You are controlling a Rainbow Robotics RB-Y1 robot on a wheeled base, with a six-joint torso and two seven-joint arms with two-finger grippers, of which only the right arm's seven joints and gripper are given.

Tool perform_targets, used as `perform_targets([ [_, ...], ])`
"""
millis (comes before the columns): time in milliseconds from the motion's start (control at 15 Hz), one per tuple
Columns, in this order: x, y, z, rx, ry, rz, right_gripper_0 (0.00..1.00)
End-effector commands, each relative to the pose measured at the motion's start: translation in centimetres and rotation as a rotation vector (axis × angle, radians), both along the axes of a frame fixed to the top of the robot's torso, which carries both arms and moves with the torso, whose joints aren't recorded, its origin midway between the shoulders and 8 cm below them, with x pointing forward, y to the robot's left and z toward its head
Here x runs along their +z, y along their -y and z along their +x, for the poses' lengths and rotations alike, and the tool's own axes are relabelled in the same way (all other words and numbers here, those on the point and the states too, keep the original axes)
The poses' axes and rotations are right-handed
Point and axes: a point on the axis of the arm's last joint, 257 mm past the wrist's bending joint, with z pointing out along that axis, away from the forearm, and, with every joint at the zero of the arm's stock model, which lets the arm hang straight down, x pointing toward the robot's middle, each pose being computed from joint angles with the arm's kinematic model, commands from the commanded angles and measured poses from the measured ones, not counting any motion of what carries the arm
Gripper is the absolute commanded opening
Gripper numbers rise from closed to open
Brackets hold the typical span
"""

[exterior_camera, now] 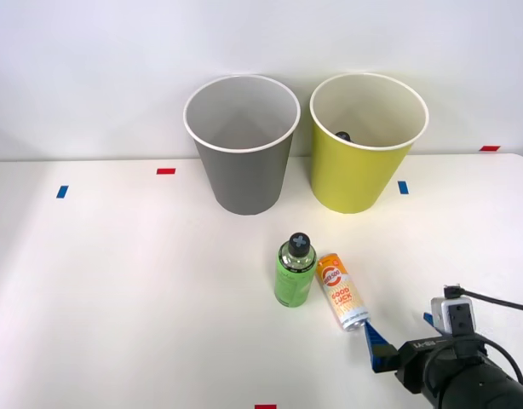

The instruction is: Put cans in the gray bin, plastic bottles in the light green bin

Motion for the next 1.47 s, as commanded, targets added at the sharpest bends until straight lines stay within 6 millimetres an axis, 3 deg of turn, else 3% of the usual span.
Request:
perform_targets([
  [67, 1.3, -1.7, -1.2, 0.028, -0.083, -0.035, 1.0],
  [800, 2.6, -4.6, 1.0, 0.078, -0.22, 0.007, 1.0],
  [1067, 1.6, -5.1, 3.3, 0.085, -0.257, 0.009, 1.0],
  [1467, 2.0, -6.4, 5.2, 0.103, -0.254, 0.038, 1.0],
])
